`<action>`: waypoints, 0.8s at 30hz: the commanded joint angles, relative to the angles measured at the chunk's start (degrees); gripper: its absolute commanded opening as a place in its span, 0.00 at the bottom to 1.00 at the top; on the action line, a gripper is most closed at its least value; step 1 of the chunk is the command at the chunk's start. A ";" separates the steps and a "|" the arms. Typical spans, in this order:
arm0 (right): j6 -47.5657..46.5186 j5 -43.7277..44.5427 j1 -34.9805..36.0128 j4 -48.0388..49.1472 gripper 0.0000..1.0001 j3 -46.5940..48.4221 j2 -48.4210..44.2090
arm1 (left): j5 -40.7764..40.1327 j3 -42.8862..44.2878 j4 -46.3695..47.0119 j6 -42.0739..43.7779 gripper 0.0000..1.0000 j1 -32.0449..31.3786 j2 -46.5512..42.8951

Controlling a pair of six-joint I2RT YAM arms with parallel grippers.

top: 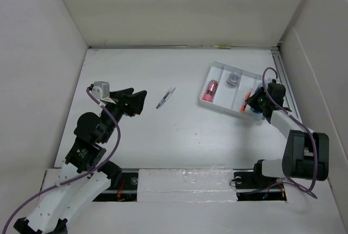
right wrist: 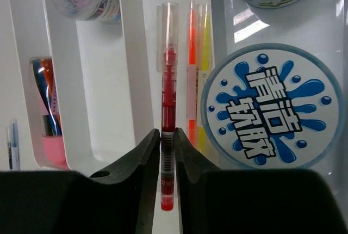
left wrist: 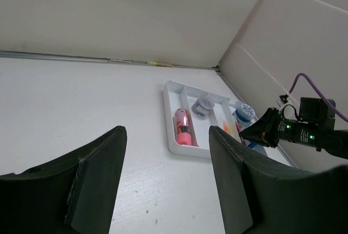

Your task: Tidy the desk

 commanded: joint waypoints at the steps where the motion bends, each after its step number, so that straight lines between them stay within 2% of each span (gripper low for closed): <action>1: -0.78 -2.63 -0.19 4.26 0.24 2.45 0.00 | -0.24 0.23 2.78 0.23 0.58 -0.14 -0.10; 6: -0.78 1.23 2.35 4.52 0.45 3.06 -1.67 | 0.37 0.31 2.86 0.23 0.58 -0.14 0.34; 9: -0.87 4.30 6.82 5.04 0.45 3.24 -4.13 | -0.16 0.31 2.86 0.23 0.58 -0.14 0.42; 11: -1.57 6.85 10.43 6.10 0.44 3.94 -5.18 | 0.45 0.40 2.77 0.23 0.58 -0.14 1.04; 13: -2.10 8.00 17.01 6.89 0.34 5.17 -4.66 | 0.90 0.23 2.95 0.06 0.58 -0.14 0.60; 14: -2.54 8.35 19.56 7.42 0.24 6.48 -3.70 | 0.72 0.14 3.04 0.15 0.58 -0.14 0.34; 15: -2.72 8.27 22.29 8.12 0.05 7.53 -0.73 | 0.37 0.31 2.95 0.15 0.58 -0.14 0.42; 16: -2.72 8.36 27.97 8.04 0.00 8.85 1.21 | -0.07 0.40 2.95 0.15 0.58 -0.14 0.60; 18: -3.33 10.53 33.45 7.16 0.00 14.27 6.13 | 0.28 0.49 2.78 0.15 0.58 -0.14 1.48; 19: -3.42 11.43 38.52 6.64 0.00 16.23 11.28 | 0.80 0.49 2.77 0.15 0.58 -0.14 1.57; 21: -3.25 14.14 43.03 6.19 0.00 21.75 16.06 | 0.90 0.40 2.95 0.15 0.58 -0.14 1.04; 23: -2.81 16.00 48.21 3.83 0.07 25.81 22.56 | -0.16 0.32 2.86 0.23 0.57 -0.14 0.95; 24: -2.46 18.18 49.55 3.03 0.17 27.74 24.33 | -0.16 0.49 2.78 0.15 0.58 -0.14 1.13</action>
